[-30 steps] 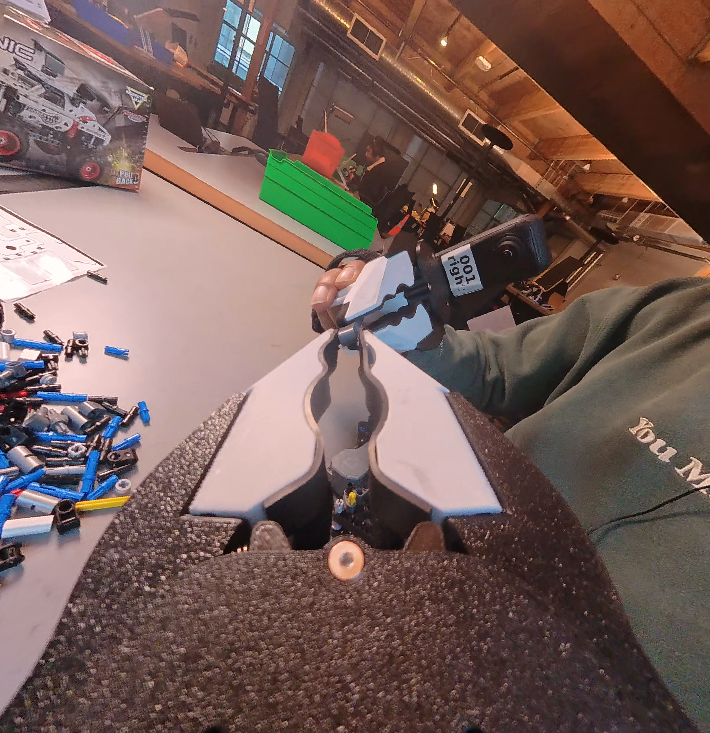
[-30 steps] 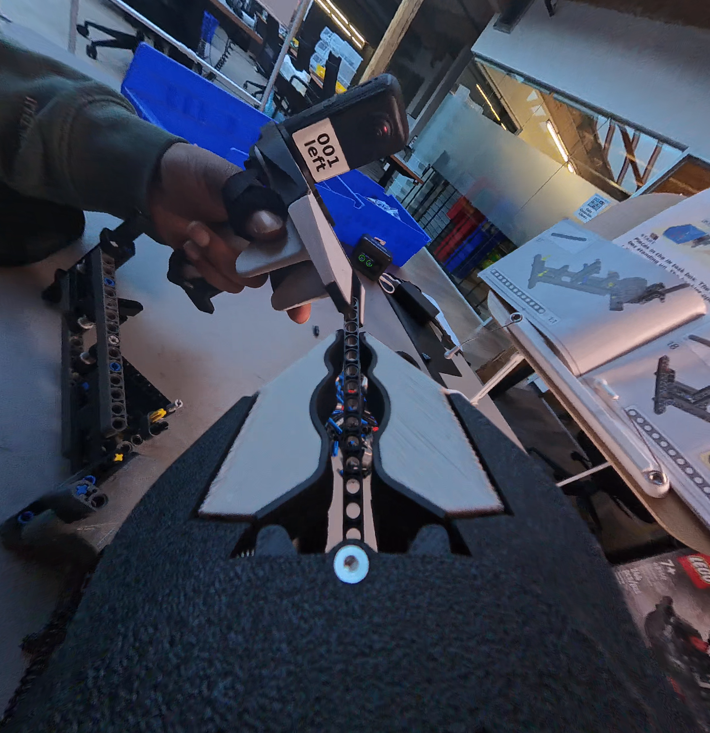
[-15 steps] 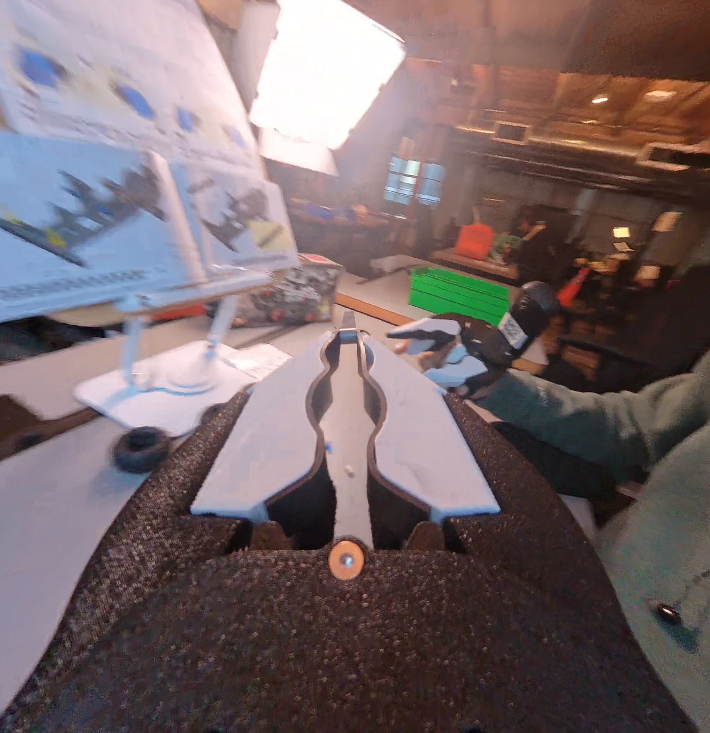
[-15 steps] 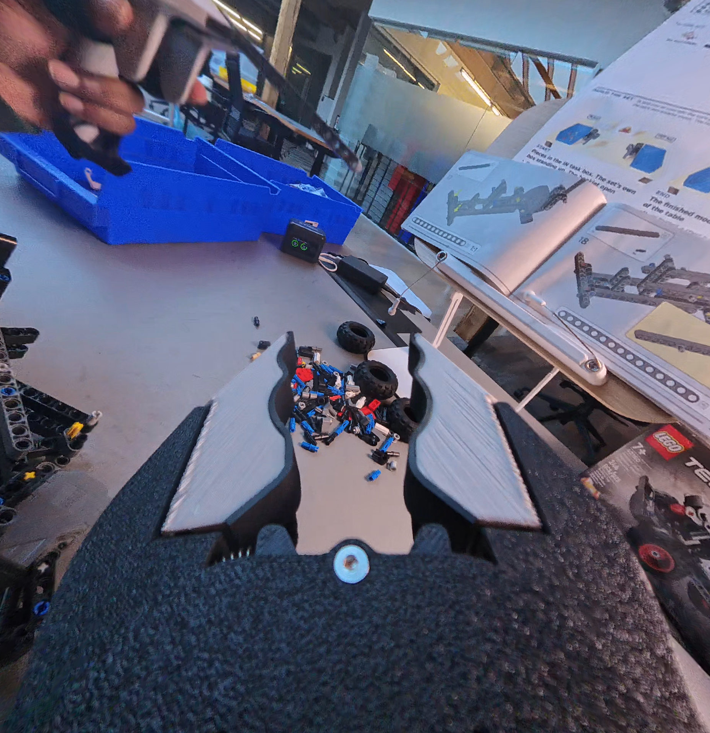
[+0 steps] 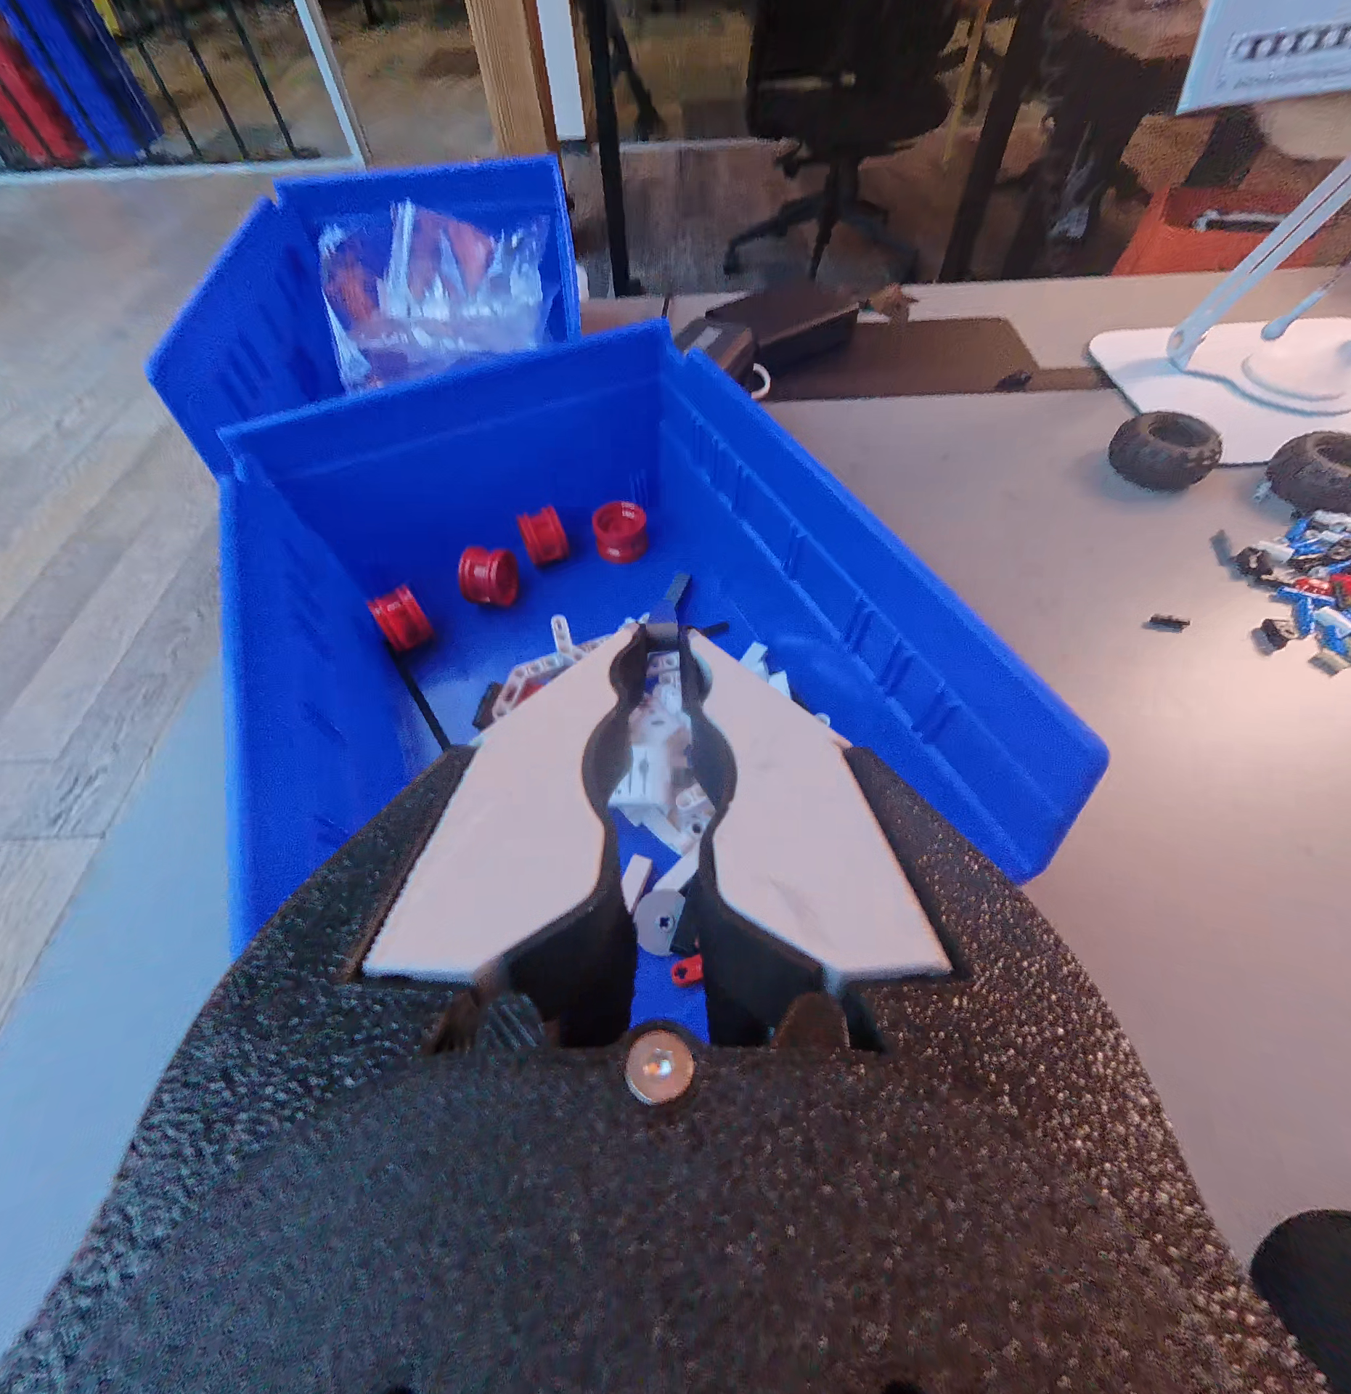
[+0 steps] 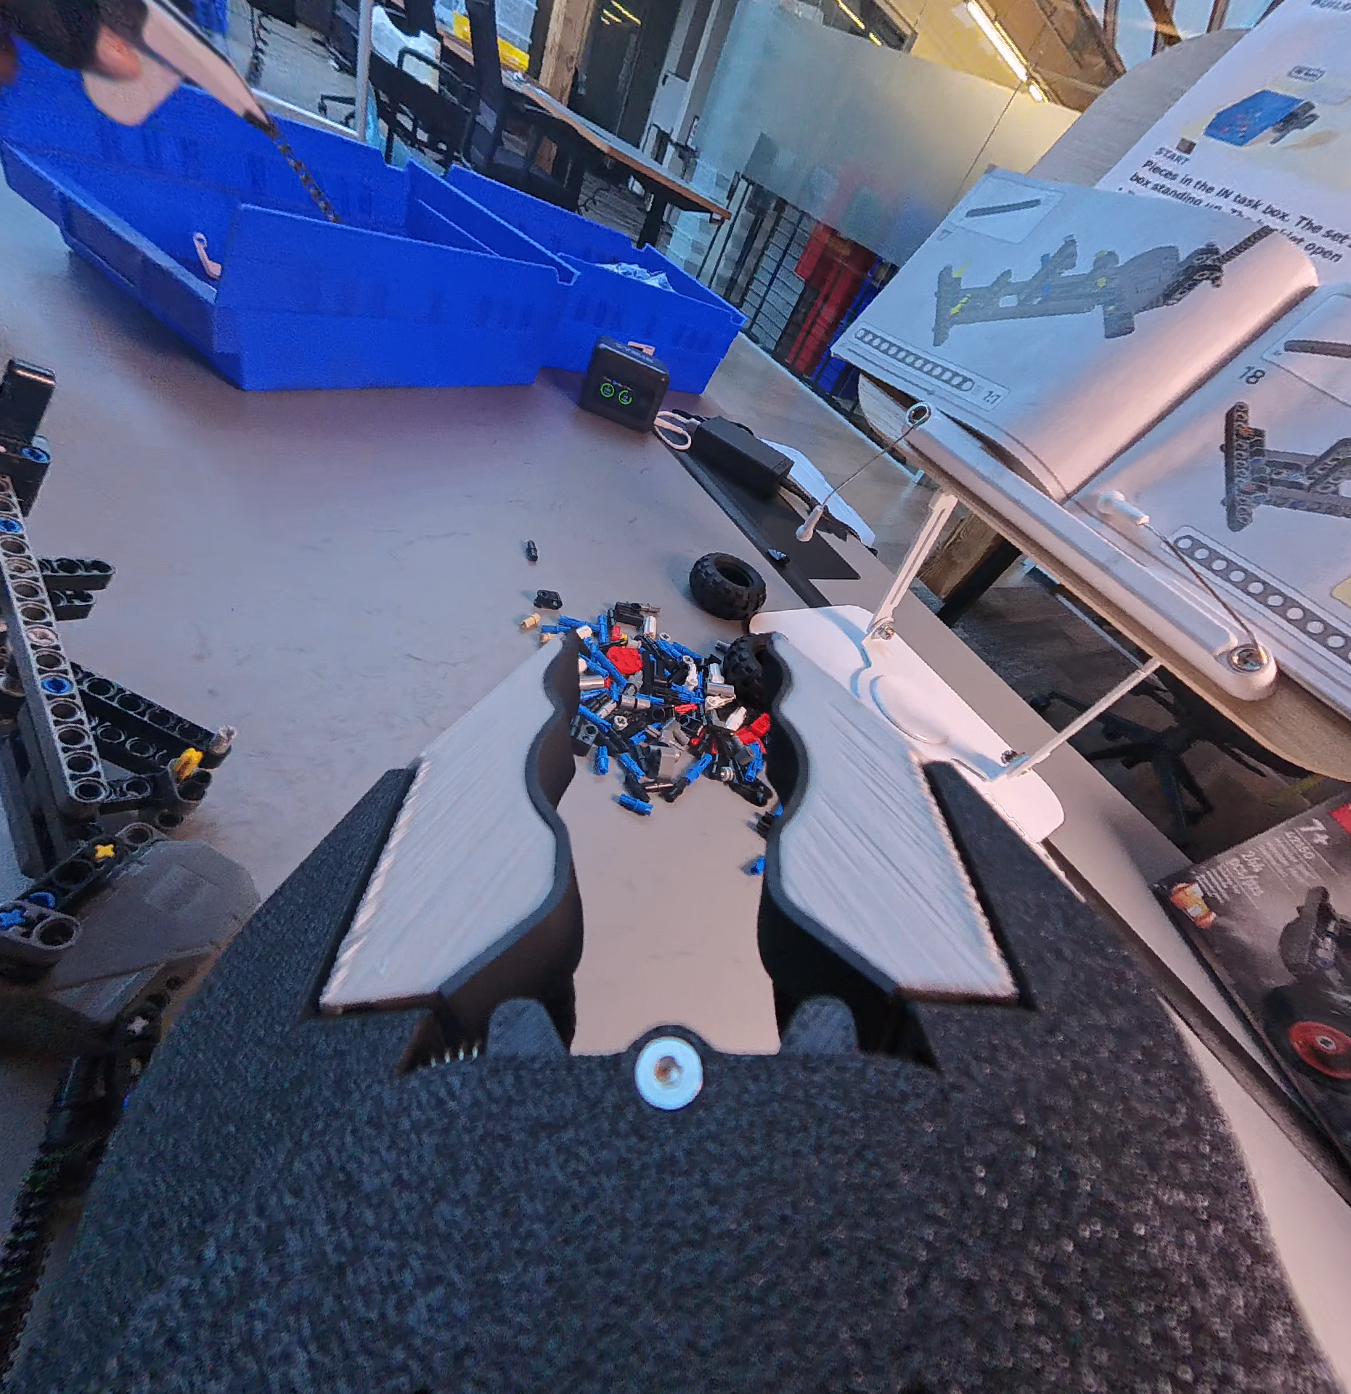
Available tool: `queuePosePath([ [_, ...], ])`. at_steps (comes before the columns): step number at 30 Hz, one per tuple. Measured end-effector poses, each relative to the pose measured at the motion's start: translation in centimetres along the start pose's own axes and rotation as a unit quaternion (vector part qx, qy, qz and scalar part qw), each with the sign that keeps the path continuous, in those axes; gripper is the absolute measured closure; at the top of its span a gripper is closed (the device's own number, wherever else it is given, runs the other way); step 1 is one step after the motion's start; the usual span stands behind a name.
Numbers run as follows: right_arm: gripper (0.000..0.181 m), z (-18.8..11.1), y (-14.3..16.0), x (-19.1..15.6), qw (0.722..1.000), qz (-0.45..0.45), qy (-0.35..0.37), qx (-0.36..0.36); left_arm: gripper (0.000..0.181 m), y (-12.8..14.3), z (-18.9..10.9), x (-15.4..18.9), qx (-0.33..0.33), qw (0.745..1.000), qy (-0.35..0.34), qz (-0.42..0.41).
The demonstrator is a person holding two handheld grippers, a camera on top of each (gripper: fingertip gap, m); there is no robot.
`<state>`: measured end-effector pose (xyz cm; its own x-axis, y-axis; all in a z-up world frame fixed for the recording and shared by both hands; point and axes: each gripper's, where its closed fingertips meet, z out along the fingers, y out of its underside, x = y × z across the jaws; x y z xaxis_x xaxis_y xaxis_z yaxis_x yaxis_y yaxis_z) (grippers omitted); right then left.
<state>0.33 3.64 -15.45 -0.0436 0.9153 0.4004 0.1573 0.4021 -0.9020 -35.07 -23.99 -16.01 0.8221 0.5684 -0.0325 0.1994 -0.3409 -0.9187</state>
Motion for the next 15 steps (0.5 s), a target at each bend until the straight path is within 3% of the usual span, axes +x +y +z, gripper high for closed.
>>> queuePosePath([
  [3,0.135,0.0,0.2,-0.1,1.0,0.0,0.001,-0.005,0.174,2.8,1.5,0.1,-0.055,0.998,-0.003,-0.012],
  [5,0.135,0.0,0.4,-0.1,1.0,0.003,0.002,-0.008,0.17,3.2,1.8,0.6,-0.071,0.997,0.013,-0.025],
  [6,0.135,0.0,0.5,0.0,1.0,0.006,0.002,-0.009,0.161,2.8,1.8,0.6,-0.065,0.997,0.014,-0.028],
  [10,0.135,0.1,0.7,0.3,1.0,0.024,0.006,-0.007,0.134,-2.5,0.5,1.9,0.023,0.999,0.024,-0.001],
  [15,0.135,0.2,1.2,0.8,0.999,0.042,0.017,-0.009,0.122,-9.4,-0.7,9.4,0.141,0.981,0.11,0.072],
])
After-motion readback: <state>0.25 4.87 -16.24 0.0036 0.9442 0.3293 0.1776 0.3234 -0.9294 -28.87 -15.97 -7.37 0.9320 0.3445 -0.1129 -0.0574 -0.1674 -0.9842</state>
